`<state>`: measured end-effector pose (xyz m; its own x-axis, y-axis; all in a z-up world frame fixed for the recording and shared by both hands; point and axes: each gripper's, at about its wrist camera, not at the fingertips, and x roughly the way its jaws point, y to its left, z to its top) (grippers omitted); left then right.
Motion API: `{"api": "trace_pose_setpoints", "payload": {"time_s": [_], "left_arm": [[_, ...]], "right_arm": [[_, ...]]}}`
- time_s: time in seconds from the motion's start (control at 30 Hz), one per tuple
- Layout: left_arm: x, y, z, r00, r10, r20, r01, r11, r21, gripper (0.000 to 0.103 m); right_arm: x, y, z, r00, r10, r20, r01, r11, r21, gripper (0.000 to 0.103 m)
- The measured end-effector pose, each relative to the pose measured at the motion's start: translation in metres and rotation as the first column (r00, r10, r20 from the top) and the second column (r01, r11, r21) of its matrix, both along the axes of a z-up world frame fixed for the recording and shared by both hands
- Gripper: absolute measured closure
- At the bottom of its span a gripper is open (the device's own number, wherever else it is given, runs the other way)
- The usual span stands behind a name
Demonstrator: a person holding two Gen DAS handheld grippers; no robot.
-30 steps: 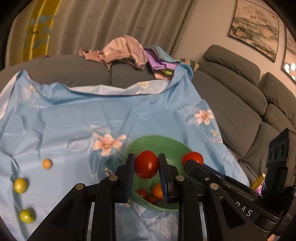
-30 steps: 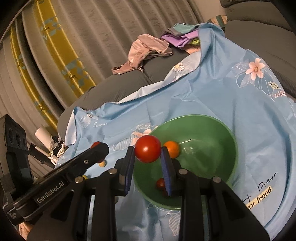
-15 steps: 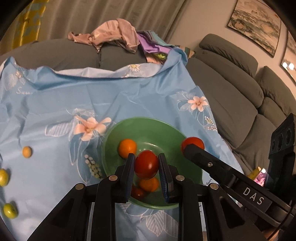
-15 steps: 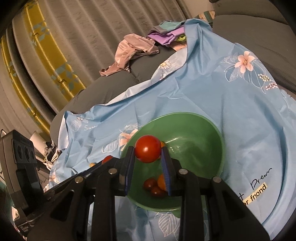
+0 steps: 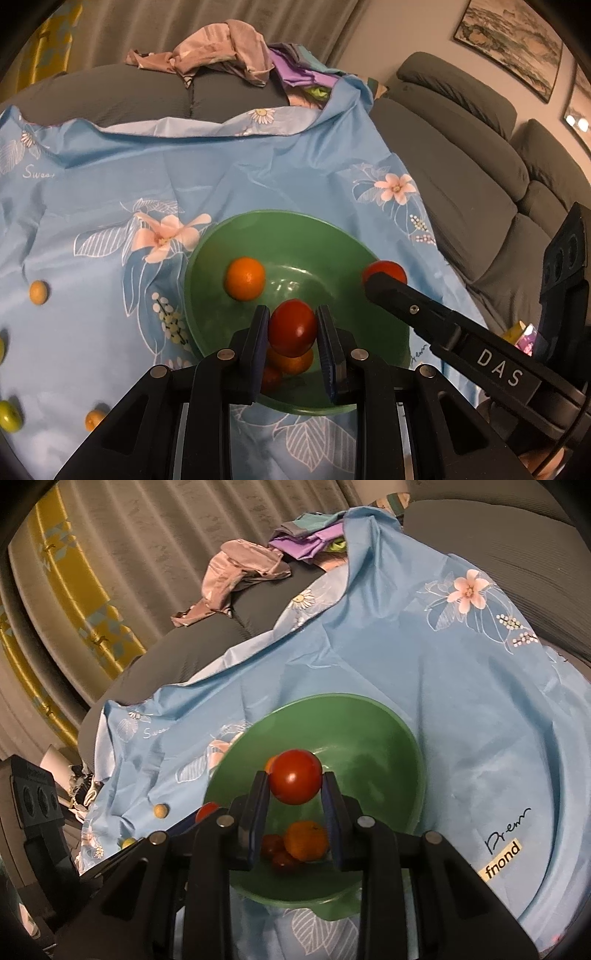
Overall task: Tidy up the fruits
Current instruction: 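Lower the red tomato into the green bowl and open the right gripper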
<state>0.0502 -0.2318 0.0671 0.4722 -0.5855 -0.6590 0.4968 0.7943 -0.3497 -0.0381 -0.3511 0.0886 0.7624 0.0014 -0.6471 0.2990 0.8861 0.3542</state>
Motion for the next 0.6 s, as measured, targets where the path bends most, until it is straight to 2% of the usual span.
{"api": "trace_pose_setpoints", "payload": {"time_s": [0.6], "left_arm": [[0.003,-0.008,-0.015,1.000,-0.002,-0.025,0.003,0.999,0.033,0.078]], "right_arm": [[0.008,-0.009,-0.015,0.996,-0.044,-0.078,0.042,0.999,-0.032,0.072]]}}
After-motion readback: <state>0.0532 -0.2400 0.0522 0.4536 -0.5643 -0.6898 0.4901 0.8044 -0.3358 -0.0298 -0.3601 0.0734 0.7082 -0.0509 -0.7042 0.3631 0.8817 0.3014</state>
